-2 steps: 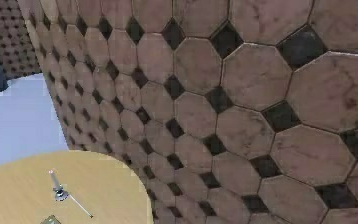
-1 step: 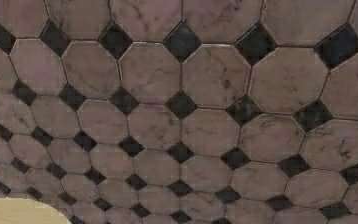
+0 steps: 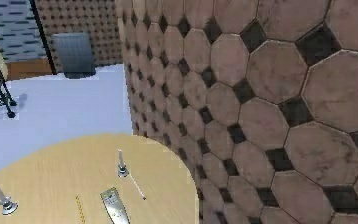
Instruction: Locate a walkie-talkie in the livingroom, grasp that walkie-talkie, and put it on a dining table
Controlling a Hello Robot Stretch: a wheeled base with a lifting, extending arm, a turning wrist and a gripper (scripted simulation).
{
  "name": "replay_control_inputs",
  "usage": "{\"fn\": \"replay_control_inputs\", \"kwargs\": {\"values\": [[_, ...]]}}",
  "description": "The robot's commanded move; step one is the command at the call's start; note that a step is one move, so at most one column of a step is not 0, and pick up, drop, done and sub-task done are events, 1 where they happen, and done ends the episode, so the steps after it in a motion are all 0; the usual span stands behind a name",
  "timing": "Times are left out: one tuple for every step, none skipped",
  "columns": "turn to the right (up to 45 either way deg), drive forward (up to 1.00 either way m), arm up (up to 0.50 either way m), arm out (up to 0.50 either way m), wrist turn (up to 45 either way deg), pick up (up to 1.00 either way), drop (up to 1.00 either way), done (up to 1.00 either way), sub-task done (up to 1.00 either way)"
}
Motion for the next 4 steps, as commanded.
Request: {"fn": "replay_control_inputs", "kwargs": {"values": [[-45.0,0.0,0.0,0.0,0.0,0.0,0.0,0.0,0.0],[-45.0,0.0,0.0,0.0,0.0,0.0,0.0,0.0,0.0],[-21.0,0.0,0.0,0.0,0.0,0.0,0.0,0.0,0.0],[0.0,0.0,0.0,0.46,0.0,0.0,0.0,0.0,0.0]]}}
